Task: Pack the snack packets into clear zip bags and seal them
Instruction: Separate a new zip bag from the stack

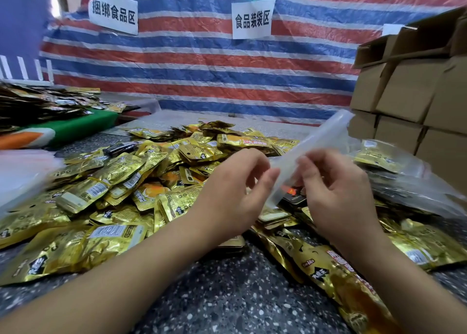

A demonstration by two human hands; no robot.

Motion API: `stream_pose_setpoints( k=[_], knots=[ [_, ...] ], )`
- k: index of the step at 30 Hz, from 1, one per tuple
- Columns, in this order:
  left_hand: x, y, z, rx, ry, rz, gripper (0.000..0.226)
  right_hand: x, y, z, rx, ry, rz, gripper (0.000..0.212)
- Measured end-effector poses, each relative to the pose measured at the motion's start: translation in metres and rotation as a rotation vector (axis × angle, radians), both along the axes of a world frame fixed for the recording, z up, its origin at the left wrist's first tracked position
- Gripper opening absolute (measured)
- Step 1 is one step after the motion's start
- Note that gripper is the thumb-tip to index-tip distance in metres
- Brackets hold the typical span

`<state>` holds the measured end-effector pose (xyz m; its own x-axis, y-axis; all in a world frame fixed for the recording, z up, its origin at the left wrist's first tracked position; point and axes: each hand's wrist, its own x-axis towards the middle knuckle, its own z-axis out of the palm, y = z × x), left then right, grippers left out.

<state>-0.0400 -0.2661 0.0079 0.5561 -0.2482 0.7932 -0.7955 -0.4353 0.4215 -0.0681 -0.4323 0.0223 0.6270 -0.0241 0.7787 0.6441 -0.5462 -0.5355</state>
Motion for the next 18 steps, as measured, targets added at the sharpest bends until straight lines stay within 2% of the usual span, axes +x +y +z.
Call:
stream_pose_setpoints(
  k=[3, 9, 14, 18],
  knots=[
    [-0.0015, -0.0006, -0.0021, 0.072, 0.018, -0.056, 0.025, -0.0006, 0.0041, -0.0031, -0.081, 0.127, 0.096, 0.021],
    [0.0004, 0.0024, -0.0011, 0.057, 0.133, -0.176, 0.024, 0.0004, 0.0057, -0.0001, 0.134, 0.394, 0.358, 0.031],
    [-0.0009, 0.0023, -0.0015, 0.064, 0.131, -0.176, 0.019, 0.0003, 0.0043, -0.0013, 0.157, 0.447, 0.395, 0.029],
    [-0.0020, 0.0022, -0.0022, 0.083, 0.137, -0.166, 0.023, 0.0001, 0.0047, -0.0006, 0.177, 0.463, 0.389, 0.031]
  ],
)
